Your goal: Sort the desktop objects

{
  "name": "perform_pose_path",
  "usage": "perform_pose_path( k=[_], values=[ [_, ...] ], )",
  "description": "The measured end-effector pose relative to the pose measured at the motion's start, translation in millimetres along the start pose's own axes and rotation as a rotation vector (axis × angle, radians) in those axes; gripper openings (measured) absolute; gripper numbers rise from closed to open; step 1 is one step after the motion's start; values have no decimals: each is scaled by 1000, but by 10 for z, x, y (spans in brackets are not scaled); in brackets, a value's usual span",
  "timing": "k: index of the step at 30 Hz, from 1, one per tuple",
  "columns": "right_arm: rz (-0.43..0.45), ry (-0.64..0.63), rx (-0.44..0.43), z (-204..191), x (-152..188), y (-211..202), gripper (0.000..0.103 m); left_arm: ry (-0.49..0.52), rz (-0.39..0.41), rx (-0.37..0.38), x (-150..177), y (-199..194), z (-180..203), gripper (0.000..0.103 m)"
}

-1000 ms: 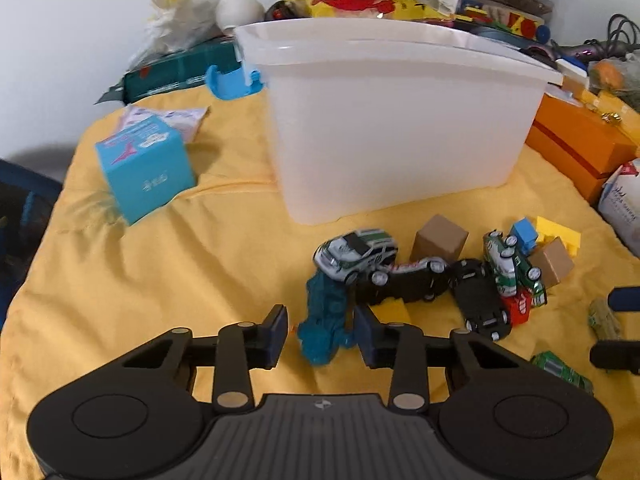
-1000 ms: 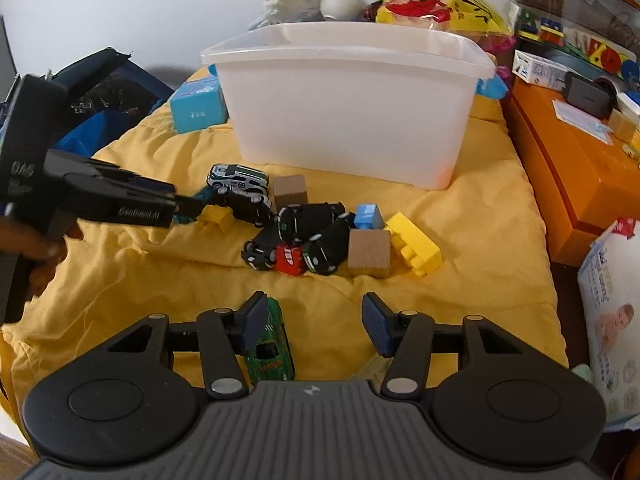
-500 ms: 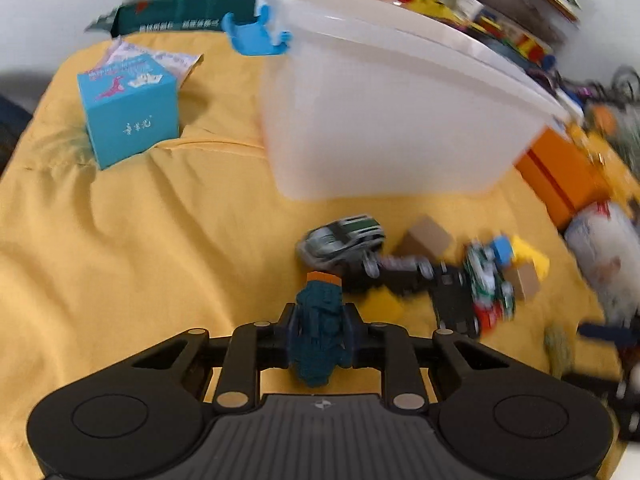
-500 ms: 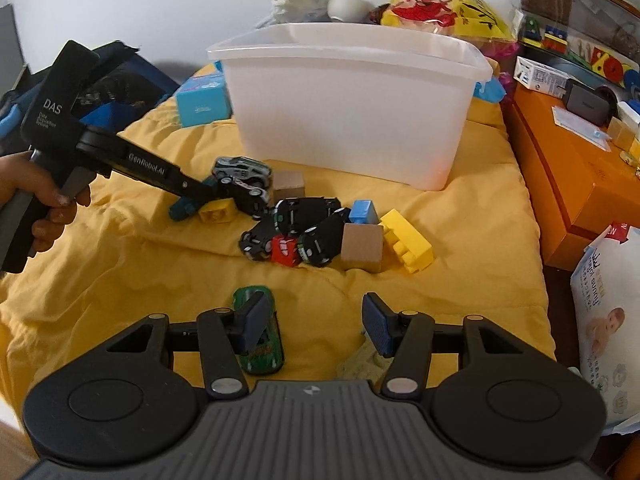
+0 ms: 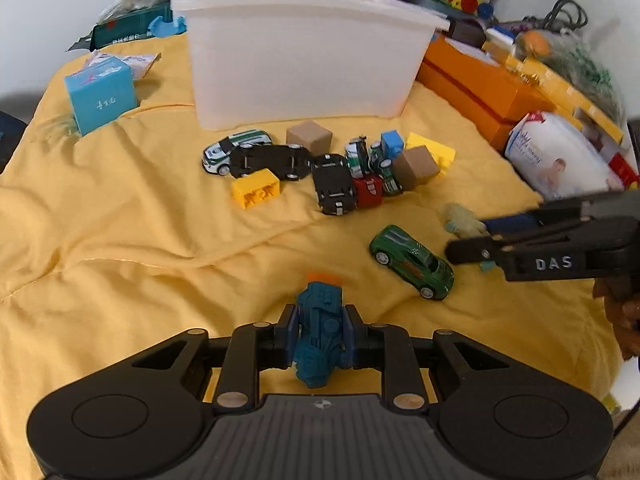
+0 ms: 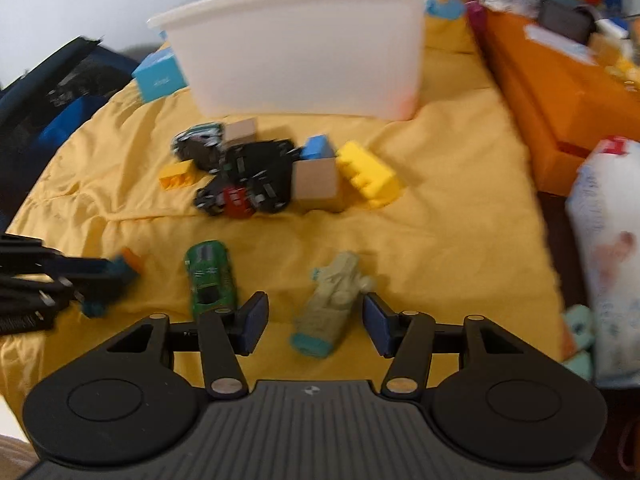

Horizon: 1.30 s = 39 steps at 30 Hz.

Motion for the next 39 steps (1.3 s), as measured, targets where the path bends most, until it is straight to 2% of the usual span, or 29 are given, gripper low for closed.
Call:
perform_pose_path(
  k=[1,4,6,7,9,10,11,13,15,17,18,21,23,27,29,31,32,34,37,39],
  values=[
    [5,-56,-5,-39,-25,19,40,-7,-12,-10,4,26,18,33],
    [26,-324,-6,-200,-47,44,40,-6,-15,-15,39,24,69,49],
    [40,-421,-1,-242,-38,21,40,12,-16,-44,74,4,108,51],
    [50,-429,6,-244,-38,-9,41,19,-19,-64,88,-7,111,51],
    [64,-379,16,-211,-41,-69,42,20,-13,-93,106,-28,106,51],
    [65,-329,17,-180,-39,-90,42,16,-13,-96,110,-29,103,47],
    [58,-281,16,-144,-39,-87,42,9,-11,-91,113,-33,99,39],
    [37,-223,23,-112,-9,-57,42,2,-9,-80,109,-36,106,39],
    [20,-207,44,-89,25,2,42,28,-5,-83,112,-30,146,38],
    [11,-201,45,-73,47,37,32,70,-9,-92,100,-23,200,38],
    [3,-200,35,-70,34,26,30,79,-1,-94,74,-41,216,38],
    [15,-231,48,-95,-40,-44,30,95,56,-86,-109,-191,250,36],
    [37,-232,42,-95,-106,-116,30,111,104,-86,-289,-322,274,15],
    [101,-232,40,-101,-306,-265,30,111,203,-65,-652,-562,303,15],
    [130,-225,35,-86,-415,-338,30,146,216,-72,-772,-610,336,17],
    [141,-224,41,-76,-489,-353,30,174,194,-65,-798,-627,333,20],
    [146,-223,45,-64,-497,-356,30,181,184,-61,-772,-628,318,30],
    [134,-210,44,-47,-463,-326,30,194,124,-50,-651,-568,273,43],
    [100,-163,27,1,-348,-274,29,177,30,-65,-387,-418,160,44],
    [80,-137,22,23,-286,-229,25,134,-18,-71,-217,-314,93,44]
  ],
)
Point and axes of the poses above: each gripper's, at about its wrist camera, not at the fingertips, and y roughly the way its jaws point, z to its right, x to its underside, the point moved 3 cm from there along y, roughly the way its jaws point, and after that the axes turned 5 degrees about x, right-handed, at the moved point
